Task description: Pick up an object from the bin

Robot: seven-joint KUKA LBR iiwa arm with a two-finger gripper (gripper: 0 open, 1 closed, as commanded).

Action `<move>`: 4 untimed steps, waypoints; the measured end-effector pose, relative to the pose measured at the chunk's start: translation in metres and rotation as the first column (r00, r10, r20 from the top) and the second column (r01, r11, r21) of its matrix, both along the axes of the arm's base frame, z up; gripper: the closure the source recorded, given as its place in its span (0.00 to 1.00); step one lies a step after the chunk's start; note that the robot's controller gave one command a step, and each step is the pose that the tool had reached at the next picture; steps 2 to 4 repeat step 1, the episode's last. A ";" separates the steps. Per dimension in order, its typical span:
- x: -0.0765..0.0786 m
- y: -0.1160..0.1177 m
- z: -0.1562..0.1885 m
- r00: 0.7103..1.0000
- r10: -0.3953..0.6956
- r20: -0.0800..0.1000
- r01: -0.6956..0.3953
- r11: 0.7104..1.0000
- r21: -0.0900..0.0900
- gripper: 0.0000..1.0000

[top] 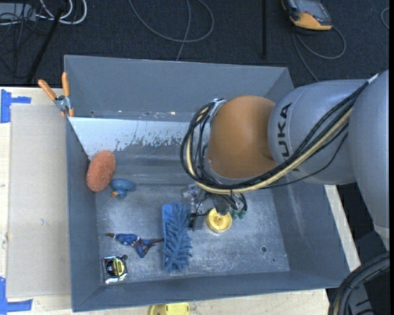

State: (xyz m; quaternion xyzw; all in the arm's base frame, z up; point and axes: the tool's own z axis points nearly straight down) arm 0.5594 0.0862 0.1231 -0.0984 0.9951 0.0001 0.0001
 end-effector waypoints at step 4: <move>-0.044 -0.030 0.146 1.000 -0.010 0.001 0.010 1.000 0.000 1.00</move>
Offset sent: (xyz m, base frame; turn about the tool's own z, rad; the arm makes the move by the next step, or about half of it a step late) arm 0.0000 0.0000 0.0000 0.0000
